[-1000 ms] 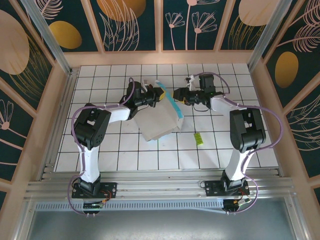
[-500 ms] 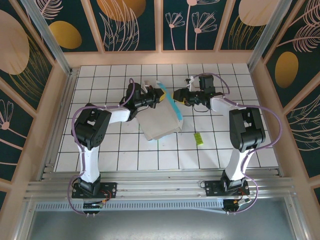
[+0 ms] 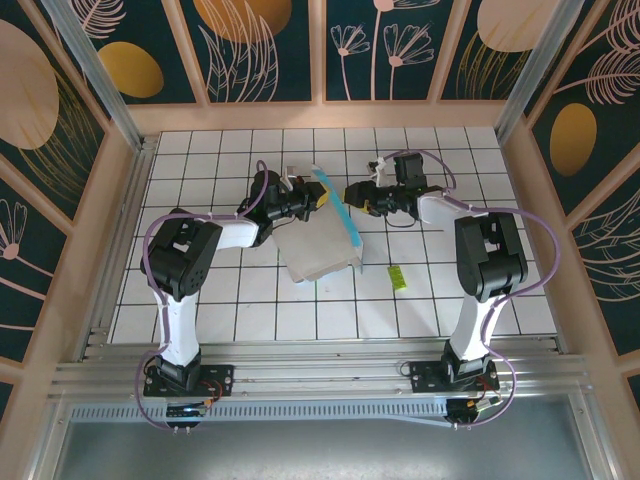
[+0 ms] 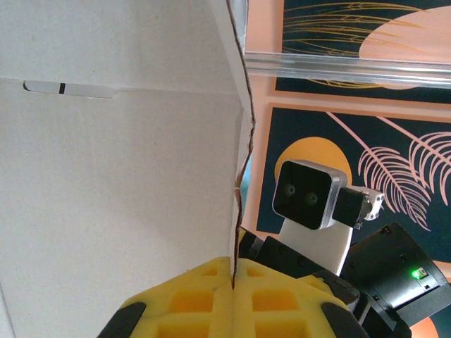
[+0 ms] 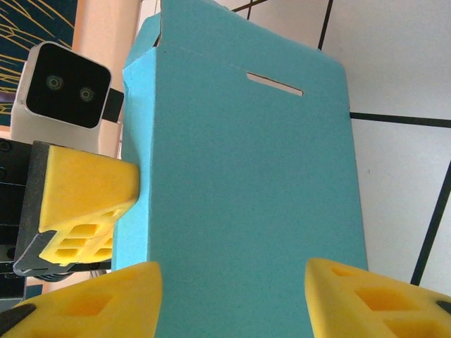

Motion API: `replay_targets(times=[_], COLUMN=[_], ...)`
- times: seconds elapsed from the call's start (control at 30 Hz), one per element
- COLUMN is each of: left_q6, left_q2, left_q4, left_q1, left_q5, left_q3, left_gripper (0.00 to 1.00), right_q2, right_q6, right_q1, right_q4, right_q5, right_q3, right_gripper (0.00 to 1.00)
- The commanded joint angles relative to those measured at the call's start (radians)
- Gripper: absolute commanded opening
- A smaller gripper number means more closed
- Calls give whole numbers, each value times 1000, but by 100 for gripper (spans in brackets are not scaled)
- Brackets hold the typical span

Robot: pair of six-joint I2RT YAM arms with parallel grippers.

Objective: Fold the paper box

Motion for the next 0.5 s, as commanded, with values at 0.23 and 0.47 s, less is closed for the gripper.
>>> replay_targets(times=[0.23, 0.47], left_q6=[15, 16], left_q2=[-16, -13], left_q4=[32, 31], left_q1=[-6, -6], left_q5=[9, 10], left_q3=[-14, -8], left_gripper=[0, 0], right_q2=[-30, -78], right_q6=[-5, 53], right_q1=[22, 15], right_q4=[54, 167], right_q5=[-70, -96], right_q3=[-22, -81], right_gripper=[70, 80])
